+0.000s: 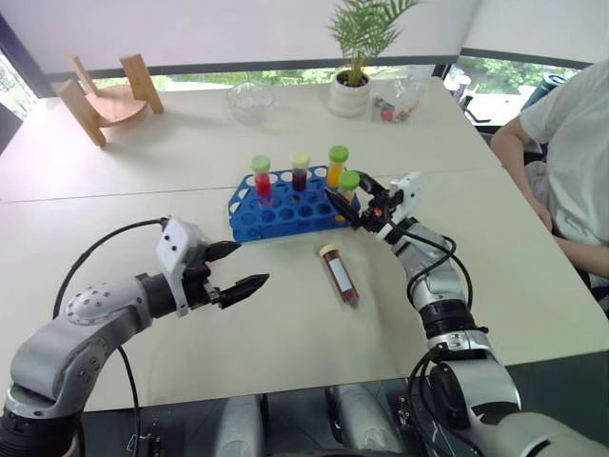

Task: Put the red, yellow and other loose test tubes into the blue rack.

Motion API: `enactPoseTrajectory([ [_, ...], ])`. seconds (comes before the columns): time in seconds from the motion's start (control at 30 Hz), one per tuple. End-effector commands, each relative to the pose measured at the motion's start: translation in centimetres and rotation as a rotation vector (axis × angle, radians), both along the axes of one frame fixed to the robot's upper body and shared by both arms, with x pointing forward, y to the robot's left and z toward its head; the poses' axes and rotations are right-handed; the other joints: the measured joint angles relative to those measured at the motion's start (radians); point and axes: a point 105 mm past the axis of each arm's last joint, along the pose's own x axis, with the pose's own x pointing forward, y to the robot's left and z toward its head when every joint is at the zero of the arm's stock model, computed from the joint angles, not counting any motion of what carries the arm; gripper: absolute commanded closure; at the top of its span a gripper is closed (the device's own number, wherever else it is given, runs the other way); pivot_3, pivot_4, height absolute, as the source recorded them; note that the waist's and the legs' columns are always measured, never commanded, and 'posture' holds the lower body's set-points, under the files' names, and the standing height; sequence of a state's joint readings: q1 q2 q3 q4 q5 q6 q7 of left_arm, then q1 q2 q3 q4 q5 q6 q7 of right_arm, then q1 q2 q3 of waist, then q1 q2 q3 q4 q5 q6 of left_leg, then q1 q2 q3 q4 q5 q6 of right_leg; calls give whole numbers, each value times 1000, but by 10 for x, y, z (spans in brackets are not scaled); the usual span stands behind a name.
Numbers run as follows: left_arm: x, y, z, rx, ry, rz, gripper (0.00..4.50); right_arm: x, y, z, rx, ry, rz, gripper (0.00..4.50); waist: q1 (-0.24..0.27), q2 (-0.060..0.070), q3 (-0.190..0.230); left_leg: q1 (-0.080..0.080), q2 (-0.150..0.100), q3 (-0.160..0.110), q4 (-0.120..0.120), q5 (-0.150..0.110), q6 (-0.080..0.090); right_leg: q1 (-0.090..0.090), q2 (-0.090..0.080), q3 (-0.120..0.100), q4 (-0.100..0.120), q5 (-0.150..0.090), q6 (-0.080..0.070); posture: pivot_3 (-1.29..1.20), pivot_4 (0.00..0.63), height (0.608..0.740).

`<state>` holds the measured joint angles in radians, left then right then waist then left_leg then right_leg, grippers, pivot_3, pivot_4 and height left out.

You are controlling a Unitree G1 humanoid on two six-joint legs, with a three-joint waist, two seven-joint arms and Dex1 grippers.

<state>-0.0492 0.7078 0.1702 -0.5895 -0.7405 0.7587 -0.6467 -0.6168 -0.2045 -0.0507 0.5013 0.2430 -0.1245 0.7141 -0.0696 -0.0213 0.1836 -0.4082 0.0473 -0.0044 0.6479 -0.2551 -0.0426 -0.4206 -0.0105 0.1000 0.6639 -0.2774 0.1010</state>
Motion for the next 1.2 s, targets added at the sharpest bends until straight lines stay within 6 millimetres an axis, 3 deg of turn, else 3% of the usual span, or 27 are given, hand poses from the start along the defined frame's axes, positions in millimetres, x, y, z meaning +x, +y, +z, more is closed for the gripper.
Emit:
enactPoseTrajectory([
  [0.03, 0, -5, 5, -3, -26, -15, 0, -12, -24, 11, -272, -9, -37, 30, 14, 1, 1, 0, 0, 0, 0, 0, 0, 0, 0, 0, 0, 0, 0, 0, 150, 740],
  [0.2, 1, -12, 2, -8, -23, -54, 0, -45, -49, 35, -483, 307, 36, 30, 27, 3, 2, -1, -2, 1, 1, 0, 0, -1, -2, 1, 0, 0, 0, 0, 150, 740],
  [0.4, 6, -20, -4, -17, -19, -89, 0, -90, -36, 40, -637, 754, 163, 30, 8, 3, 2, 1, 0, -1, 0, 0, 1, 0, 2, 0, 0, -1, -3, 0, 150, 740],
  [0.53, 9, -23, -8, -25, -23, -95, 0, -77, -25, 30, -669, 907, 85, 30, 5, 3, 2, -1, 0, -1, 1, 0, 1, -2, 1, 0, 0, -1, -3, 0, 150, 740],
  [0.67, 11, -23, -11, -27, -33, -92, 0, -65, -11, 23, -684, 953, 65, 30, 4, 3, 2, -2, 0, 0, 1, 0, 1, -2, 0, 0, 0, -1, -2, 0, 150, 740],
  [1.13, 10, -15, -13, -12, -52, -61, 0, -69, 29, -23, -770, 974, 44, 30, -2, 1, 1, -3, 0, 0, 0, 0, 1, -4, 1, 0, 0, -1, -2, 0, 150, 740],
  [1.2, 9, -9, -14, 6, -48, -49, 0, -71, 34, -29, -799, 968, 48, 552, -3, 0, 0, -2, 0, 0, 0, 0, 1, -4, 1, 0, 1, -1, -2, 0, 150, 740],
])
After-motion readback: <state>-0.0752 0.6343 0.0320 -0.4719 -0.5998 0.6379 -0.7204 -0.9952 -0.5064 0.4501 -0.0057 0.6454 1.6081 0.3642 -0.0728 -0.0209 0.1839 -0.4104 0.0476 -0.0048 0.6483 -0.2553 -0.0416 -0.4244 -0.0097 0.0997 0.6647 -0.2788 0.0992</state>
